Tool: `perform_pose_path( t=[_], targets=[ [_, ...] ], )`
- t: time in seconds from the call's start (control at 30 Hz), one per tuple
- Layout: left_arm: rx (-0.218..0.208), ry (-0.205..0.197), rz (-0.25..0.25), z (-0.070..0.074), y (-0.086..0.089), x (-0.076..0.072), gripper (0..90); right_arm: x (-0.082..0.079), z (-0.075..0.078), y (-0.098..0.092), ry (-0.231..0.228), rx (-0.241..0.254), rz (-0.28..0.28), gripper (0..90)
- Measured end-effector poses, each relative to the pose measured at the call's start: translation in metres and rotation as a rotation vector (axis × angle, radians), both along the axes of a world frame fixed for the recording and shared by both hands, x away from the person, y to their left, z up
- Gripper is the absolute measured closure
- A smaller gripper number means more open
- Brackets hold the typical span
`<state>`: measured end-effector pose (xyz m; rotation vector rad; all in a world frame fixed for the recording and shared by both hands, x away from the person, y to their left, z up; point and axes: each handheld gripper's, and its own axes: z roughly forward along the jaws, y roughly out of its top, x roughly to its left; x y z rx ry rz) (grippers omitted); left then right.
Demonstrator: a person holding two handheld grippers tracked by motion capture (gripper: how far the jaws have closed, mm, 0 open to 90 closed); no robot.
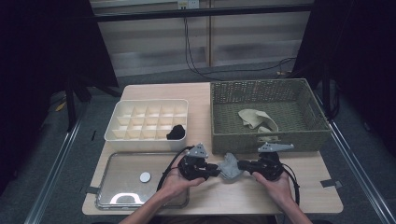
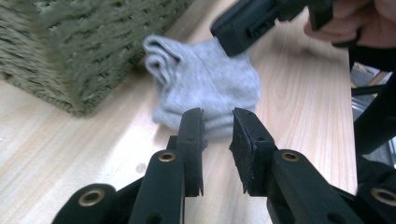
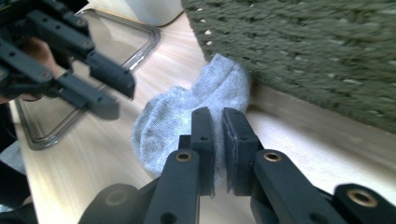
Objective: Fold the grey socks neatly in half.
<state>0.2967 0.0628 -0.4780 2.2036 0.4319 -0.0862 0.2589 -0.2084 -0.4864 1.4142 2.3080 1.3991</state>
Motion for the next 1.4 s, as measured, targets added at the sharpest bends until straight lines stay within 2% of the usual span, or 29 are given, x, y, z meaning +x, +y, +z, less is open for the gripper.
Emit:
perform_pose_path(
  t=[0.13,0.33,0.5,0.53,0.63,0.73,0.93,1.0,1.1,1.17,1.2,1.27,1.3,1.4],
  targets=[
    [0.031,0.007,-0.03,-0.007,-0.01,-0.003,74.3,0.0,0.001,0.005,-0.014,-0.018,0.018,83.6],
    [0.044,0.008,-0.033,-0.009,-0.015,-0.002,75.0,-0.001,0.003,0.009,-0.031,-0.02,0.028,83.4],
    [0.047,0.003,-0.029,-0.013,-0.017,-0.004,76.2,-0.003,0.004,0.014,-0.044,0.012,0.059,83.2],
    [0.06,-0.001,-0.03,-0.013,-0.017,-0.004,76.4,-0.003,0.004,0.016,-0.045,0.021,0.068,83.2],
    [0.058,-0.002,-0.028,-0.014,-0.019,-0.005,77.3,-0.004,0.004,0.02,-0.039,0.029,0.085,83.1],
    [0.079,-0.005,-0.03,-0.014,-0.018,-0.005,78.6,-0.006,0.001,0.028,-0.023,0.033,0.125,83.0],
    [0.074,-0.002,-0.02,-0.017,-0.018,-0.006,80.0,-0.009,-0.003,0.03,-0.007,0.031,0.137,83.1],
    [0.101,0.0,-0.02,-0.016,-0.017,-0.006,80.4,-0.01,-0.006,0.034,0.01,0.016,0.15,83.1],
    [0.085,0.011,-0.011,-0.017,-0.013,-0.003,80.4,-0.01,-0.009,0.035,0.017,0.007,0.156,83.2],
    [0.101,0.004,0.005,-0.016,-0.012,-0.002,80.7,-0.01,-0.009,0.036,0.023,0.007,0.155,83.3],
    [0.073,0.009,0.009,-0.014,-0.01,0.0,80.7,-0.011,-0.011,0.037,0.023,0.005,0.158,83.4],
    [0.055,0.01,0.022,-0.009,-0.005,0.003,79.8,-0.011,-0.011,0.038,0.025,0.001,0.152,83.4],
    [0.031,0.017,0.032,-0.007,-0.003,0.004,78.8,-0.011,-0.012,0.038,0.023,0.0,0.156,83.4],
    [0.017,0.021,0.049,-0.001,0.002,0.007,71.8,-0.011,-0.013,0.039,0.02,-0.001,0.157,83.5]
  ],
)
